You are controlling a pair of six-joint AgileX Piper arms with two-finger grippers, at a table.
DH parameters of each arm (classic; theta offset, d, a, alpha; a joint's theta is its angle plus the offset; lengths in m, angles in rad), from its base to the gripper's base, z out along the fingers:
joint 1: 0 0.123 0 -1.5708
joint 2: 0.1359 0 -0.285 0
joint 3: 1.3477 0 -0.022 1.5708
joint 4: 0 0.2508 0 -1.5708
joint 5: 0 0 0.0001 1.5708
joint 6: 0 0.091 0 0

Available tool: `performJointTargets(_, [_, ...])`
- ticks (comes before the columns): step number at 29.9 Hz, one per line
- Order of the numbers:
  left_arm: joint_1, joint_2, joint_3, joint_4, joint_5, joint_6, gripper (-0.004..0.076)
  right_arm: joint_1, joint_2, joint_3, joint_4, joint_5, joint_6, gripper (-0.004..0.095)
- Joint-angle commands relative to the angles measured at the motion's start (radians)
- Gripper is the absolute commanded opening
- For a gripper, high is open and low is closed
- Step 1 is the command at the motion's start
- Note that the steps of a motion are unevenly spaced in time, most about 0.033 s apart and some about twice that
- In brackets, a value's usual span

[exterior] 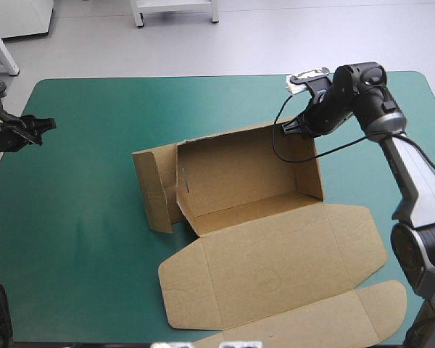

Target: Fold the box

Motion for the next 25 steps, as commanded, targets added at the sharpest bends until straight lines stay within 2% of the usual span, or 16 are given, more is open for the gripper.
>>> performJointTargets(1, [0.001, -0.036, -0.026, -0.026, -0.047, 0.013, 0.0403, 0.0, 0.038, -0.106, -0.024, 0.004, -0.001, -0.0017])
performJointTargets(4, [0.001, -0.036, -0.026, -0.025, -0.047, 0.025, 0.0403, 0.0, 0.097, -0.2, -0.039, 0.0, 0.012, -0.0005])
performJointTargets(6, [0.001, -0.036, -0.026, -0.027, -0.047, 0.028, 0.0403, -0.004, 0.135, -0.257, -0.039, -0.02, 0.012, 0.0046])
performJointTargets(9, [0.001, -0.036, -0.026, -0.027, -0.047, 0.028, 0.0403, -0.014, 0.18, -0.321, -0.037, -0.058, 0.016, 0.022])
performJointTargets(12, [0.001, -0.036, -0.026, -0.027, -0.047, 0.028, 0.0403, -0.019, 0.197, -0.357, -0.027, -0.096, 0.016, 0.0501])
performJointTargets(15, [0.001, -0.036, -0.026, -0.027, -0.047, 0.028, 0.0403, -0.028, 0.197, -0.383, -0.029, -0.084, 0.016, 0.0651])
performJointTargets(20, [0.001, -0.036, -0.026, -0.027, -0.045, 0.028, 0.0403, -0.041, 0.159, -0.4, -0.034, 0.003, 0.017, 0.0652])
performJointTargets(25, [0.001, -0.036, -0.026, -0.027, -0.039, 0.028, 0.0403, -0.037, 0.056, -0.337, -0.028, 0.006, -0.005, 0.065])
